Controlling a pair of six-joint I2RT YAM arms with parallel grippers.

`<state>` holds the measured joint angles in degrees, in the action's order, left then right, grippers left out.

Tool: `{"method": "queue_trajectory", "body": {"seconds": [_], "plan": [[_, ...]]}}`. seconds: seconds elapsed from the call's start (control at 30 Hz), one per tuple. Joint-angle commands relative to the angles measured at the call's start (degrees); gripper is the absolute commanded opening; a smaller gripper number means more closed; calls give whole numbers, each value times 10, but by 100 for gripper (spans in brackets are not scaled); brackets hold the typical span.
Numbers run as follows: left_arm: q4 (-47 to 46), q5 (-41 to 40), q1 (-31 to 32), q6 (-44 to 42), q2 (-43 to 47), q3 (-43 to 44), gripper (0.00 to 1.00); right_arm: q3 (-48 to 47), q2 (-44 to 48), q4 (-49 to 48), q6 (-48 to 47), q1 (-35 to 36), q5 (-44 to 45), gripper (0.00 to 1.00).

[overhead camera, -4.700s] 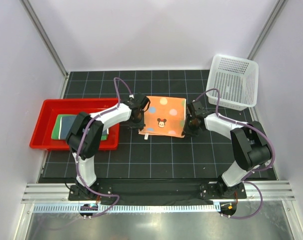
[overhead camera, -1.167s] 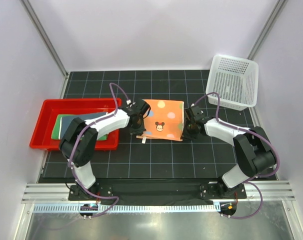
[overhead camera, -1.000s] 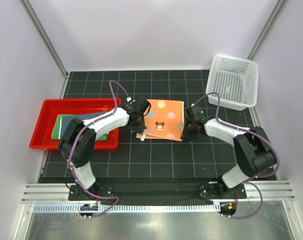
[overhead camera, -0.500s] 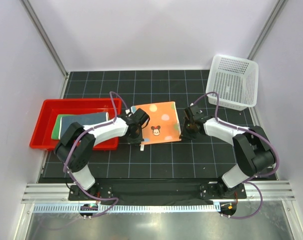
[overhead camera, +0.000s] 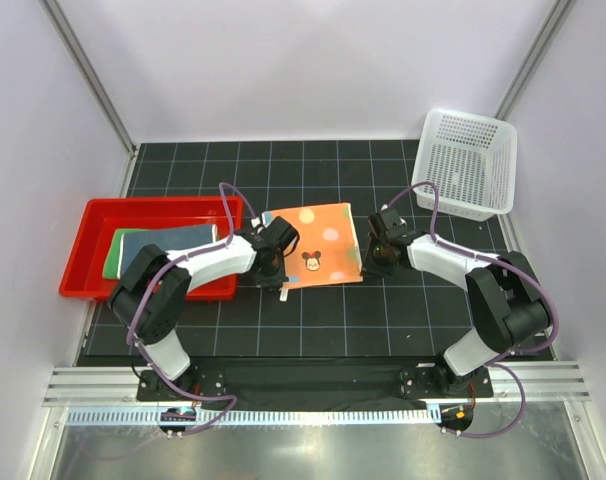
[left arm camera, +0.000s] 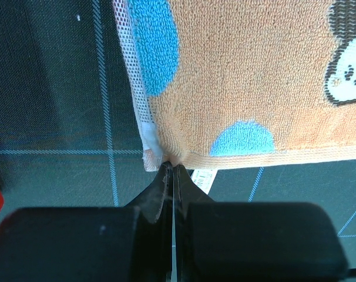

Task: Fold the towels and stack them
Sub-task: Fold the towel

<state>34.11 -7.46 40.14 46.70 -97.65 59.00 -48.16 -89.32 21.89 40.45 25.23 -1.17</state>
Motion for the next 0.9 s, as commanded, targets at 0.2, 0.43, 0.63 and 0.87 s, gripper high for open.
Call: {"method": "queue_trajectory", "body": {"seconds": [0.2, 0.43, 0.63, 0.87], "plan": [[-20, 10, 5, 5, 8, -43, 0, -1, -1, -10, -6, -1, 31, 9], [30, 25, 11, -22, 28, 8, 20, -31, 12, 21, -24, 0, 36, 21], [170, -56, 8, -106, 40, 190, 46, -138, 15, 82, -127, -19, 19, 36], [111, 73, -112, -256, 19, 282, 52, -278, -65, 25, -283, -81, -214, 39]]}}
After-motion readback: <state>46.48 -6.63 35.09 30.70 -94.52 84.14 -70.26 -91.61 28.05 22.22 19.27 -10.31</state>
